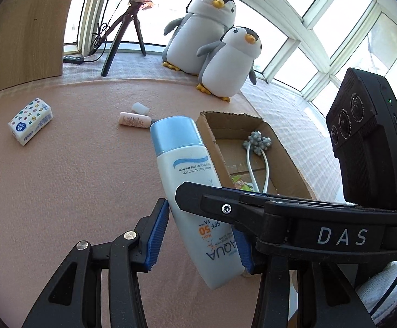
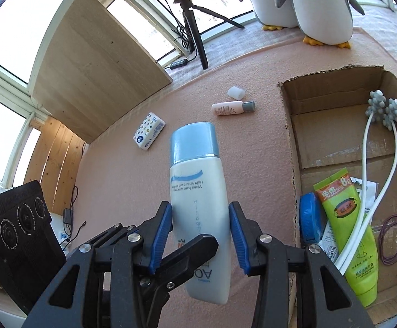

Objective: Organize objects
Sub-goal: 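Close the left gripper on the AQUA bottle and lift it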

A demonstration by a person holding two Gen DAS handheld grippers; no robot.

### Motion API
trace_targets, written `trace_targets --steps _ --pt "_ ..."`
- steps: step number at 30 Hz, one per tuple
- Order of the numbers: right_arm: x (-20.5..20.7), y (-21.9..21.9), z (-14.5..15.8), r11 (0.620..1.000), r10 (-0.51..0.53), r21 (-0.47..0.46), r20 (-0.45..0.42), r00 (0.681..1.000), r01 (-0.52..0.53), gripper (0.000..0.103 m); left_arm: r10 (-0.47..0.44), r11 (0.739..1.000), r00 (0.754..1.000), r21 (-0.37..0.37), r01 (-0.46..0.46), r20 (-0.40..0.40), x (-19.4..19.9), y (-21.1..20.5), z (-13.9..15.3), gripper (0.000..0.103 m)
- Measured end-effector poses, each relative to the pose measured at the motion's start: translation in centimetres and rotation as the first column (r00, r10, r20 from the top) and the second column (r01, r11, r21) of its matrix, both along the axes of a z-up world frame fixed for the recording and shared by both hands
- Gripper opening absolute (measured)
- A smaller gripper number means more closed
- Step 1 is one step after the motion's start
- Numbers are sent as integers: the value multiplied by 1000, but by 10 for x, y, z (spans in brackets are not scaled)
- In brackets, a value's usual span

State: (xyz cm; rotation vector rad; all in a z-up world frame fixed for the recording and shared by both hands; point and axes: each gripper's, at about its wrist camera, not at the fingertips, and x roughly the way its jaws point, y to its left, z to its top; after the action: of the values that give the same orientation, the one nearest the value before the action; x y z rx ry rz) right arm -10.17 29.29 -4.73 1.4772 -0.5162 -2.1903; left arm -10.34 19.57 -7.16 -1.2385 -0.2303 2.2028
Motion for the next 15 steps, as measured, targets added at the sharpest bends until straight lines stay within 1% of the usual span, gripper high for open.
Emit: trace_targets --steps 2,6,15 --pt "4 17 5 1000 -27 1 -9 1000 27 39 -31 999 1000 12 31 -4 4 14 4 49" --pt "9 49 5 997 -80 -5 -7 997 80 39 -96 995 995 28 96 -2 10 45 8 49" --pt "16 106 -2 984 -179 -3 14 984 179 39 -208 978 978 28 207 16 20 108 1 49"
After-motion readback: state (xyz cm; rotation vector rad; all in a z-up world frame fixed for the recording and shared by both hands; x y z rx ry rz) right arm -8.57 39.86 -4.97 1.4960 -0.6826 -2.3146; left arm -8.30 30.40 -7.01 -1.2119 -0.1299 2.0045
